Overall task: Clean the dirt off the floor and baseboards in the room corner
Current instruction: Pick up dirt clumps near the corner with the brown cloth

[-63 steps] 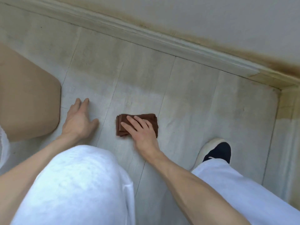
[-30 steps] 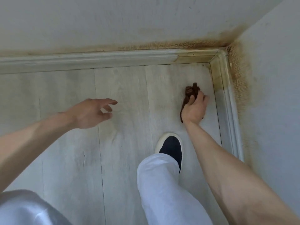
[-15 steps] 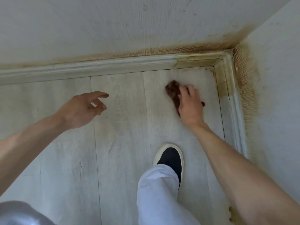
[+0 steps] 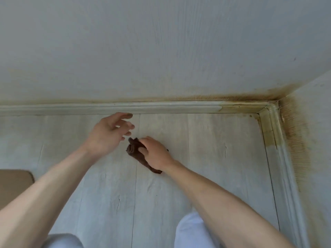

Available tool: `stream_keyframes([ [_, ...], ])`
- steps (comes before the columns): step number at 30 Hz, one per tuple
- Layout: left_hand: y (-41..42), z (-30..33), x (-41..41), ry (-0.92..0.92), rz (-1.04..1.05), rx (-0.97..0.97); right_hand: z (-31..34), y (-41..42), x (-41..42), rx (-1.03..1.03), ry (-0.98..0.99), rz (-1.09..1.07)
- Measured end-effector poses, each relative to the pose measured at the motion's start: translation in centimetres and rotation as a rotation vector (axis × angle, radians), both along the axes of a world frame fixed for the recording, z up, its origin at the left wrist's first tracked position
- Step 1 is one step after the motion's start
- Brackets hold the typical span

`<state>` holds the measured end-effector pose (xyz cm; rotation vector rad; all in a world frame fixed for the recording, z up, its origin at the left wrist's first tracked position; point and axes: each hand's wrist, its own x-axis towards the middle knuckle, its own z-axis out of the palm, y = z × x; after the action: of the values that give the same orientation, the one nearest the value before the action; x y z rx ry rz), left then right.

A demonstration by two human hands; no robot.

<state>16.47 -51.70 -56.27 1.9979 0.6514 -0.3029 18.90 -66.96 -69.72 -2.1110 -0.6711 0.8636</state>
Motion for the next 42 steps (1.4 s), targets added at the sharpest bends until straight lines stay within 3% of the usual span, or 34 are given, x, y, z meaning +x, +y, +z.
stream_keyframes([
  [5, 2.3, 5.3, -2.7, -0.223, 0.257, -0.111, 12.2, -3.0, 2.8, 0.246, 0.357, -0.356],
  [10, 3.5, 13.9, -5.1, -0.303, 0.304, -0.299, 29.6, -3.8, 3.8, 0.423, 0.571, -0.435],
  [15, 4.6, 24.7, -6.3, -0.498, 0.292, -0.450, 44.8, -1.9, 3.0, 0.460, 0.347, -0.218],
  [21, 7.0, 34.8, -7.3, -0.546, 0.104, -0.720, 56.9, 3.2, 0.5, 0.545, 0.097, -0.189],
  [26, 7.3, 40.0, -7.4, -0.667, 0.011, -0.839, 62.4, 6.8, -0.5, 0.647, -0.004, -0.196],
  [32, 6.5, 43.6, -7.4, -0.805, 0.024, -1.024, 65.5, 8.9, -2.0, 0.578, -0.088, -0.202],
  [35, 6.2, 44.8, -6.9, -0.784, -0.035, -1.110, 66.5, 8.6, -1.9, 0.546, -0.100, -0.222],
  [42, 5.7, 47.6, -6.5, -0.716, -0.128, -1.062, 68.8, 6.8, -1.6, 0.421, -0.104, -0.184],
])
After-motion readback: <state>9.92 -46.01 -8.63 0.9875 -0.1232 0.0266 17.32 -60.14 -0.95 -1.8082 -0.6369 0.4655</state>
